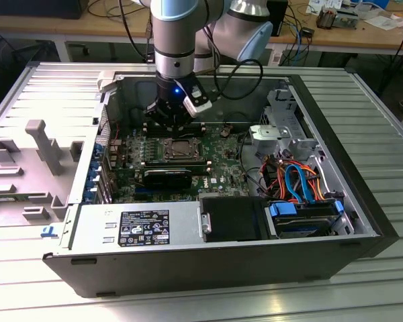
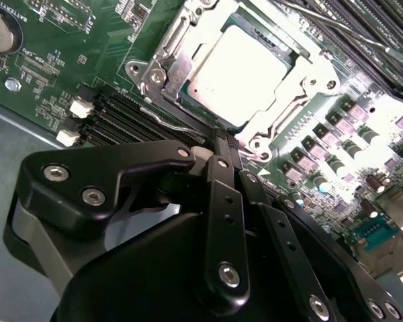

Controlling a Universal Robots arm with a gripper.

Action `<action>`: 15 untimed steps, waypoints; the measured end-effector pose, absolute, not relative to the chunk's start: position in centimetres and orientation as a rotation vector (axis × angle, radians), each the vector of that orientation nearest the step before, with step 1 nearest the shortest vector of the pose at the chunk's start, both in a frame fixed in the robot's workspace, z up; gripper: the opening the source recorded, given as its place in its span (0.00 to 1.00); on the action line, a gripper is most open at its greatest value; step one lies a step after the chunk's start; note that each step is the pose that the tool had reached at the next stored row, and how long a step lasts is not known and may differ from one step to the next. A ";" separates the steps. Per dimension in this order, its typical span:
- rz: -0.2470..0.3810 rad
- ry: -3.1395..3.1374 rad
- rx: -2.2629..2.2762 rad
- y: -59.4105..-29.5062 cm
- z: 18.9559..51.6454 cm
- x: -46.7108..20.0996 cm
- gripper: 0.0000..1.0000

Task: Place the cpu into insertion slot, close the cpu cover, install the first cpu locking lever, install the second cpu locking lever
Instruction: 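Install the first cpu locking lever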

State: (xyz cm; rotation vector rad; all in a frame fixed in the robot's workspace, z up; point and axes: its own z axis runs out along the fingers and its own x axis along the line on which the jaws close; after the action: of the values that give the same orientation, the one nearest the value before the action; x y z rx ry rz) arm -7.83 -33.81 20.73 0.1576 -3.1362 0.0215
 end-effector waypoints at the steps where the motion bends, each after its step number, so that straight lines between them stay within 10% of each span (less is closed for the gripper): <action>1: 0.022 -3.136 0.158 -33.8 20.7 -7.8 0.11; 15: 0.022 -3.136 0.167 -33.8 20.4 -6.4 0.11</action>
State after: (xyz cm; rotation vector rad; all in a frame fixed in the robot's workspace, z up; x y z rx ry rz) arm -6.43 -33.81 20.43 0.1670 -3.1357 0.0221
